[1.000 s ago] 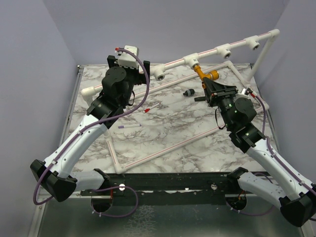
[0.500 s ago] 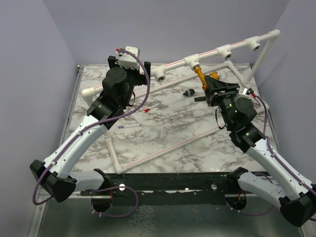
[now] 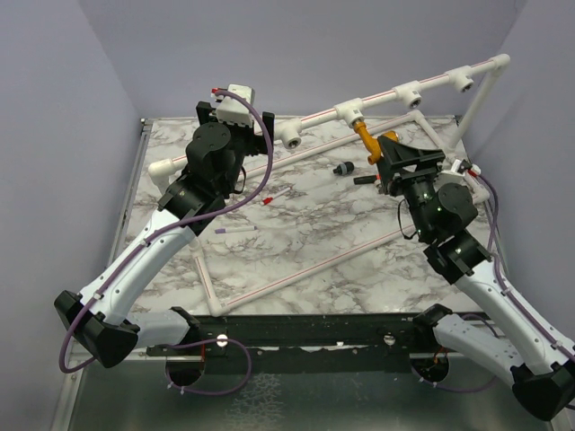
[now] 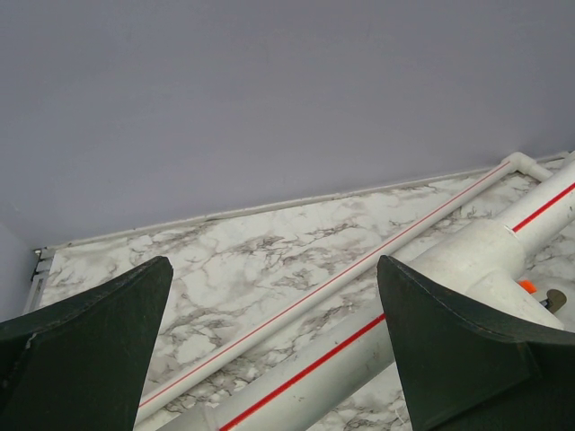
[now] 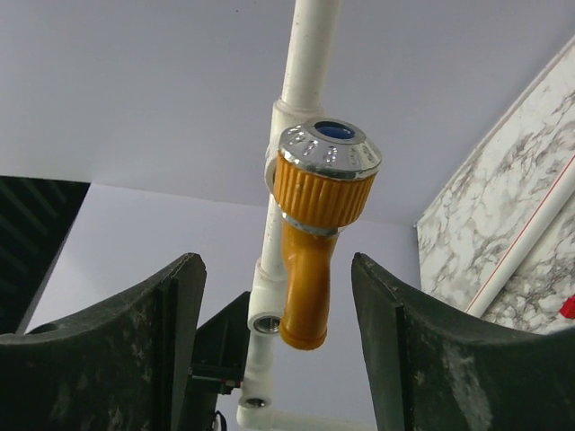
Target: Install the water faucets
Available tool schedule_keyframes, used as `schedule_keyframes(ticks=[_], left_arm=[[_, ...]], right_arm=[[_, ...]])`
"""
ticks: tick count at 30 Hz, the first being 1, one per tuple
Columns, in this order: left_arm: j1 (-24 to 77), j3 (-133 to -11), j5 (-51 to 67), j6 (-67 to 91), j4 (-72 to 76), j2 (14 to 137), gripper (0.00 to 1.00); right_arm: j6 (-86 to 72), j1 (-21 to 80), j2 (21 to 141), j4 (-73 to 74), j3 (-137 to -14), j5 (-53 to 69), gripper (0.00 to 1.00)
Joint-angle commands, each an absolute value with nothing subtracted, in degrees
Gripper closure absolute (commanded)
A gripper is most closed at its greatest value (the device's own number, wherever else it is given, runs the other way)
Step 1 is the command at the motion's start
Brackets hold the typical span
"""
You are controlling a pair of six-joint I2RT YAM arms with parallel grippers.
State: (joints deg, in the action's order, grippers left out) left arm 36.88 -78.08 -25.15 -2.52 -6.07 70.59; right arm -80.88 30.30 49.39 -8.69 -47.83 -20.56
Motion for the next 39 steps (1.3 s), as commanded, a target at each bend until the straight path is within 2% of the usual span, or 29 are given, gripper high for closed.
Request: schedule_keyframes(ticks=[1,11,24,30,39], left_arm=[[38.05,-76.89,-23.47,-2.9,-10.41,71.19,0.02],[37.99,-77.33,-23.73,-2.99,-10.63,71.19,0.02],[38.03,-77.19,-23.82,-3.19,-10.42,71.29,0.02],[38.03,-77.11,-23.91,-3.33,-10.37,71.43,0.02],[38.03,-76.91,-23.99,-3.49,-10.2,71.1,0.02]], right_arm=[[-70.91,30.32,46.02,-5.45,-48.81,-21.44,0.27],[-47.63,30.32,38.81,-3.31,-47.05,-20.2,0.26],[8.09,30.32,35.9,-1.72,-49.85,-12.45,0.28],[33.81,30.32,38.39,1.67,-50.12,-6.8,0.25],[58.8,30.32,43.08,2.24,-50.34,-0.88,0.19]])
